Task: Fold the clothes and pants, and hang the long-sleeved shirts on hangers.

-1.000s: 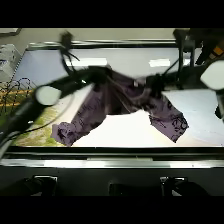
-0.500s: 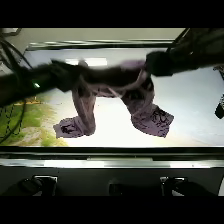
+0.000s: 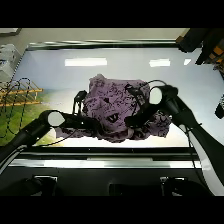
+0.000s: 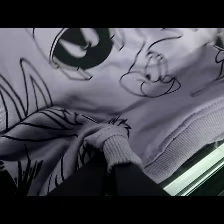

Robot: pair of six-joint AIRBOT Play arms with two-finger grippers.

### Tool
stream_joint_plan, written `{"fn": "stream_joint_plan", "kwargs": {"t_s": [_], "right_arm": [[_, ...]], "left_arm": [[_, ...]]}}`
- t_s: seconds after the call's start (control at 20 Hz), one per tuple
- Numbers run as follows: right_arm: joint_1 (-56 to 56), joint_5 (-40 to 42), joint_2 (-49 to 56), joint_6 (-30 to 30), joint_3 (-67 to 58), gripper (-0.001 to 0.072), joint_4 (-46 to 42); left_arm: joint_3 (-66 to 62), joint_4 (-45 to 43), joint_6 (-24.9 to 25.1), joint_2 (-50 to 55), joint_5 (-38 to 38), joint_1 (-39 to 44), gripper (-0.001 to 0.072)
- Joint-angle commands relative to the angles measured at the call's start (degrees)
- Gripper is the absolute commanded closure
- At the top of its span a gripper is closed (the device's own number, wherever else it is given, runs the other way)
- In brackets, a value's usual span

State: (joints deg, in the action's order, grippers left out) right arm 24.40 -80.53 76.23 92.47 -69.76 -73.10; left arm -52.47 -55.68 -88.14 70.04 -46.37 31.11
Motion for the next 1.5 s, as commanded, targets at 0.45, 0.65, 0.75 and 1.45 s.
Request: {"fn": "stream_joint_plan", "kwargs": {"t_s": [0.45, 0.65, 0.75, 1.45], "right_arm": [[2.43, -1.29, -2.32, 7.56, -4.68, 0.0139, -9.44], [13.18, 7.43, -1.62, 13.64, 2.23, 0.0138, -14.73], [14.01, 9.14, 3.13, 15.39, 3.41, 0.0138, -14.88], [12.46, 9.97, 3.3, 16.63, -0.33, 0.067, -23.37]], "left_arm": [[1.99, 4.04, 1.4, 3.52, 0.15, -4.26, 0.068], [1.99, 4.09, 2.86, 3.5, -0.85, -4.61, 0.068], [1.99, 4.07, 2.91, 3.5, -2.1, -4.61, 0.068], [1.29, 4.07, 5.92, 3.37, -5.53, -5.27, 0.068]]}}
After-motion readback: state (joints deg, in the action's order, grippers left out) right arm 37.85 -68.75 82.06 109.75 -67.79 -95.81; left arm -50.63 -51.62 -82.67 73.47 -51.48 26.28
